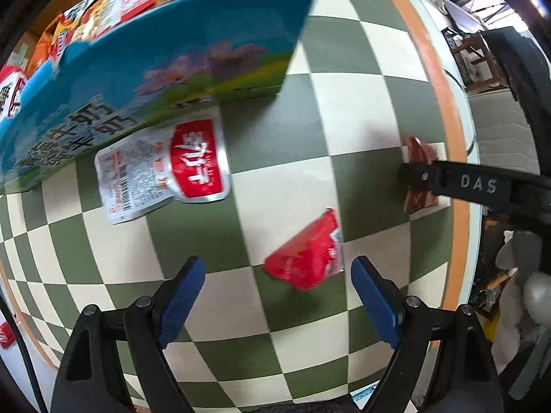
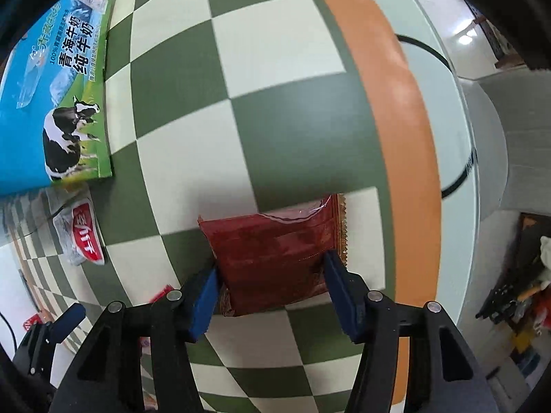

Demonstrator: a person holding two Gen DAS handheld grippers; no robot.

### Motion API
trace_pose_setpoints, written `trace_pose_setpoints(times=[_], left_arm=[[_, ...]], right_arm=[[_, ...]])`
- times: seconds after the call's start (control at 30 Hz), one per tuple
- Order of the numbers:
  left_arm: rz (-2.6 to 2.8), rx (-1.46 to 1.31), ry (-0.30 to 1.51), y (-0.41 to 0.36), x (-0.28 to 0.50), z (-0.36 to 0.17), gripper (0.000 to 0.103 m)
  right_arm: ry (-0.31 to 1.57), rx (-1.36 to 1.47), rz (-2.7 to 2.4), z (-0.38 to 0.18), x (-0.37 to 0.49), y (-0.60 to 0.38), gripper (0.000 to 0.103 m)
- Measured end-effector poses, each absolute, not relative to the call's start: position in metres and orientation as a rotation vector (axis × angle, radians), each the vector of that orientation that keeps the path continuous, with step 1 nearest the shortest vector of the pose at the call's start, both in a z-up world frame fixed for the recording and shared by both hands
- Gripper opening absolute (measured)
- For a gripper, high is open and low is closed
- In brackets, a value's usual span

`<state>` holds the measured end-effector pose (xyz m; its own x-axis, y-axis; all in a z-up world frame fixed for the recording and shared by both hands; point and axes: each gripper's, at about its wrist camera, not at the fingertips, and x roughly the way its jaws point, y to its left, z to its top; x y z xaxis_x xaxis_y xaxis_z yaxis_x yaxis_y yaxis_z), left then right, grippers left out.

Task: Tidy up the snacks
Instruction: 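Grasp the brown packet with the right tool while the left tool grasps the small red packet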

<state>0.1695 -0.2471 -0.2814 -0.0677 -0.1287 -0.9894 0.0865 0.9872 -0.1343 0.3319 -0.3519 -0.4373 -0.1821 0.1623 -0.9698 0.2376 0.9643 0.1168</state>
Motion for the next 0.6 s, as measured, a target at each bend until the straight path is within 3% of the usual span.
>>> trace_pose_setpoints(times=[0.23,0.3,0.33,0.37,0.6], left_arm=[[-0.247,0.109,1.689,-0.28,0.183,-0.316,0.087],[-0.24,0.132,1.685,-0.289,0.181,-0.322,0.076],[-0.238,0.131,1.691,-0.292,0.18,-0.324,0.057],[-0.248,0.109,1.695,-0.297,0.179,-0.326,0.053],[-0.259,0.151,1.653,-0.31,0.178,-0.319,0.048]], right_arm=[[1.76,0.306,-0.08,-0.444,0.321,-0.377,0.06],[1.762,0.3,-0.082,-0.444,0.32,-0.377,0.06],[1.762,0.294,-0.081,-0.444,0.32,-0.377,0.06],[1.761,0.288,-0.08,-0.444,0.316,-0.372,0.06],[1.755,0.252,-0.073,-0.447,0.311,-0.36,0.058]])
